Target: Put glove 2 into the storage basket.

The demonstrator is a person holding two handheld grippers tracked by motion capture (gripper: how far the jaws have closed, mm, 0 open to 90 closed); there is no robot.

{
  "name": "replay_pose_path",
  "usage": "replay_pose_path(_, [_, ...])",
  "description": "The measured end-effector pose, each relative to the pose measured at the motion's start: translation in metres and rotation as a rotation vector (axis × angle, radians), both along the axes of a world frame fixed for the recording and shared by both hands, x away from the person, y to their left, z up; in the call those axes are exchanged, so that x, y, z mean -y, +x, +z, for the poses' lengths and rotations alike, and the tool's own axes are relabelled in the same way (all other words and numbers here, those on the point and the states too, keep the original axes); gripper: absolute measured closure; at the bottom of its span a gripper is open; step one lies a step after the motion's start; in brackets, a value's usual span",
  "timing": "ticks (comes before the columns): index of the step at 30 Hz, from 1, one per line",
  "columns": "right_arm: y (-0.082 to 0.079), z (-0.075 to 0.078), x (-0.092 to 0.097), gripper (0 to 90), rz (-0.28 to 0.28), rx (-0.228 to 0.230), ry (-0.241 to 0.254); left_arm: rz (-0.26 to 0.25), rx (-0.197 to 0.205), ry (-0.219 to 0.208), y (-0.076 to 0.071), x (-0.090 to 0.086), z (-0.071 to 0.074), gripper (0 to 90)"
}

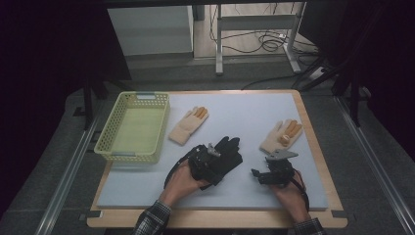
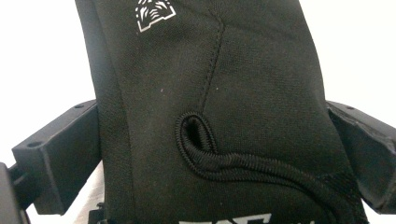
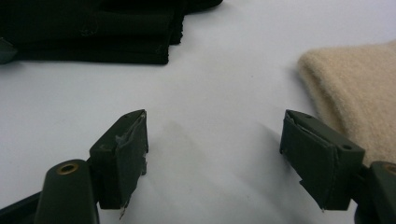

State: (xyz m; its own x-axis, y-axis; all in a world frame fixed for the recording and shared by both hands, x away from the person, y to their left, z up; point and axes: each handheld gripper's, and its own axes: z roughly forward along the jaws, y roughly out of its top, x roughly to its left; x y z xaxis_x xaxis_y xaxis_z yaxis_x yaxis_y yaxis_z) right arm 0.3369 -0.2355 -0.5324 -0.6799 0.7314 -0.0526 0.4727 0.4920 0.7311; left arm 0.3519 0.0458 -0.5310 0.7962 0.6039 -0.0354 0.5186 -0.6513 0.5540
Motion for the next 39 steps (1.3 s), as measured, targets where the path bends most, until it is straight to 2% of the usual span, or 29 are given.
replay_pose_path(1, [0.000,0.000,0.000,23.3,0.000,0.000,0.000,0.010,-0.004,0.003,0.000,0.000,0.001,1.9])
replay_pose_path(3, [0.000,0.000,0.000,23.3,0.000,0.000,0.000,0.023,-0.009,0.009,0.000,0.000,0.004,10.2])
replay_pose_path(4, [0.000,0.000,0.000,23.3,0.000,0.000,0.000,0.025,-0.012,0.013,0.000,0.000,0.005,10.2])
replay_pose_path(6, [0.000,0.000,0.000,23.2,-0.001,0.000,-0.001,0.022,-0.010,0.013,-0.002,-0.002,0.008,27.9])
replay_pose_path(7, [0.000,0.000,0.000,23.2,-0.001,0.000,-0.001,0.015,0.000,0.012,-0.003,-0.003,0.010,27.9])
replay_pose_path(9, [0.000,0.000,0.000,23.2,-0.001,0.000,-0.001,0.033,0.002,0.000,-0.003,-0.007,0.012,47.6])
replay_pose_path(12, [0.000,0.000,0.000,23.2,-0.001,0.000,-0.001,0.032,-0.004,-0.020,-0.002,-0.011,0.012,59.0])
replay_pose_path(14, [0.000,0.000,0.000,23.1,-0.001,0.000,-0.001,0.032,-0.008,-0.042,-0.001,-0.013,0.013,60.5])
replay_pose_path(17, [0.000,0.000,0.000,23.1,-0.001,0.000,0.000,0.053,0.015,-0.022,0.001,-0.017,0.018,61.4])
replay_pose_path(20, [0.000,0.000,0.000,23.1,-0.001,0.001,-0.001,0.074,0.025,-0.030,0.005,-0.024,0.026,61.1])
replay_pose_path(26, [0.000,0.000,0.000,23.1,0.000,0.001,-0.001,0.116,0.065,-0.047,0.012,-0.038,0.054,60.3])
replay_pose_path(33, [0.000,0.000,0.000,23.1,-0.001,-0.001,0.000,0.174,0.103,-0.018,0.026,-0.057,0.081,59.9])
replay_pose_path(37, [0.000,0.000,0.000,23.1,0.000,-0.001,0.000,0.210,0.114,-0.019,0.034,-0.073,0.094,59.8])
replay_pose_path(39, [0.000,0.000,0.000,23.1,0.000,0.000,0.001,0.248,0.127,-0.020,0.039,-0.086,0.102,59.7])
